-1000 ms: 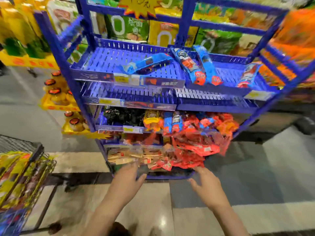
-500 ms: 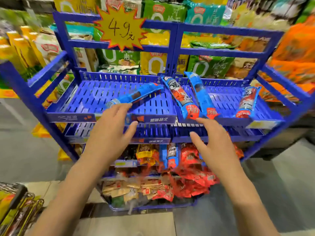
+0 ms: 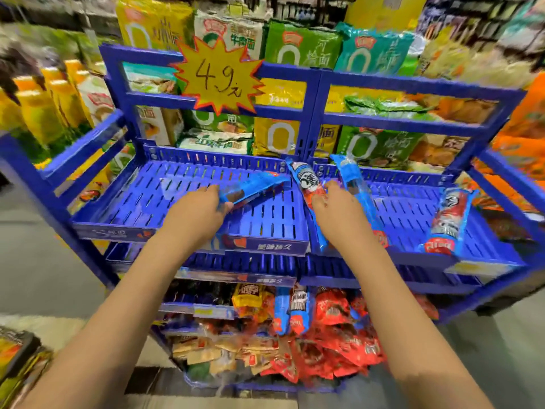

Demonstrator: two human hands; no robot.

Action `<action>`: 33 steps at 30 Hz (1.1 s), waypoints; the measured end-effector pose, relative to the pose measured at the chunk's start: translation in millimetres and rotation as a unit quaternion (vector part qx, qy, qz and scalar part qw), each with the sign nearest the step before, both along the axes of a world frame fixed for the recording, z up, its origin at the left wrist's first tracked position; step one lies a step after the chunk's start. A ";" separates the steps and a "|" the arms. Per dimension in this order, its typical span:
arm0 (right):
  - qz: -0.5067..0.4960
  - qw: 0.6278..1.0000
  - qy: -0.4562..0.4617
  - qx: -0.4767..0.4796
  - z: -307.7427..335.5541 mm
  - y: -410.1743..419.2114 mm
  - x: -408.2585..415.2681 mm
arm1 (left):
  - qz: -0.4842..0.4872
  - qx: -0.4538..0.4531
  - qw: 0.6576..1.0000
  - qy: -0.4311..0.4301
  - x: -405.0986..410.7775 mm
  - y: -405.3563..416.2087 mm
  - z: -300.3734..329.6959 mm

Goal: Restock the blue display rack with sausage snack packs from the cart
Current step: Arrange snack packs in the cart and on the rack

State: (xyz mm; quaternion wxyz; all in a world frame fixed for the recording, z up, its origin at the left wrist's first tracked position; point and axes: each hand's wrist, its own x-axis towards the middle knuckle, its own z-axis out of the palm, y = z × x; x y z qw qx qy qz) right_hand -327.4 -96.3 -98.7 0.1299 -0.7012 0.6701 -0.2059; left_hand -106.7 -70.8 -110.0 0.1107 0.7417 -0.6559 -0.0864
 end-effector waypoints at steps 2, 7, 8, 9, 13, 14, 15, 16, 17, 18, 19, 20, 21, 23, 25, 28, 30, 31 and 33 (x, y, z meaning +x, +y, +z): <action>-0.006 1.000 0.004 0.009 -1.2 -4.7 1.1 | 0.010 -0.010 1.000 -0.007 -0.6 0.1 5.5; -0.014 0.998 -0.054 -0.004 0.0 -8.5 -3.9 | 0.062 -0.045 0.997 -0.026 -3.6 7.9 20.1; -0.013 0.997 -0.074 -0.015 0.7 -8.4 -5.5 | 0.074 -0.057 0.995 -0.018 -5.0 11.3 22.6; -0.012 0.994 -0.100 -0.030 2.2 -7.8 -7.3 | 0.084 -0.074 0.994 -0.006 -6.7 15.1 25.2; 0.027 0.975 -0.208 -0.078 17.3 0.3 -14.8 | 0.145 -0.121 0.979 0.077 -9.5 38.4 35.9; 0.046 0.968 -0.233 -0.077 21.9 4.1 -15.1 | 0.162 -0.129 0.972 0.109 -8.8 46.6 37.5; 0.068 0.961 -0.259 -0.070 26.2 8.4 -13.4 | 0.176 -0.139 0.964 0.144 -8.4 55.8 38.1; 0.092 0.952 -0.284 -0.060 29.9 14.0 -10.3 | 0.188 -0.152 0.953 0.180 -7.5 66.6 37.3; 0.118 0.943 -0.308 -0.046 32.0 19.8 -5.9 | 0.201 -0.165 0.941 0.215 -6.7 78.7 35.0; 0.143 0.932 -0.330 -0.027 32.3 25.5 -0.4 | 0.217 -0.171 0.928 0.250 -6.0 92.4 31.6; 0.169 0.921 -0.350 -0.006 30.9 31.8 5.7 | 0.236 -0.170 0.914 0.283 -4.9 107.2 27.1; 0.195 0.910 -0.365 0.016 27.6 38.2 13.0 | 0.252 -0.168 0.899 0.315 -3.9 122.8 21.7; 0.220 0.901 -0.373 0.035 22.7 44.9 21.0 | 0.270 -0.170 0.883 0.346 -3.3 138.9 15.4; 0.264 0.885 -0.376 0.076 9.5 59.4 39.9 | 0.313 -0.189 0.848 0.384 -2.9 172.1 0.8; 0.301 0.865 -0.380 0.126 -7.7 75.2 60.7 | 0.356 -0.213 0.814 0.406 -3.7 205.2 -15.7; 0.360 0.838 -0.358 0.198 -39.0 104.5 95.1 | 0.439 -0.230 0.775 0.393 -1.6 255.9 -47.3; 0.396 0.822 -0.331 0.239 -59.2 127.3 118.2 | 0.490 -0.232 0.751 0.378 3.3 288.4 -68.0; 0.411 0.815 -0.318 0.255 -68.2 139.3 129.7 | 0.511 -0.233 0.734 0.382 6.1 303.2 -76.9; 0.437 0.808 -0.282 0.278 -86.0 163.1 153.8 | 0.542 -0.233 0.703 0.398 13.5 332.7 -94.0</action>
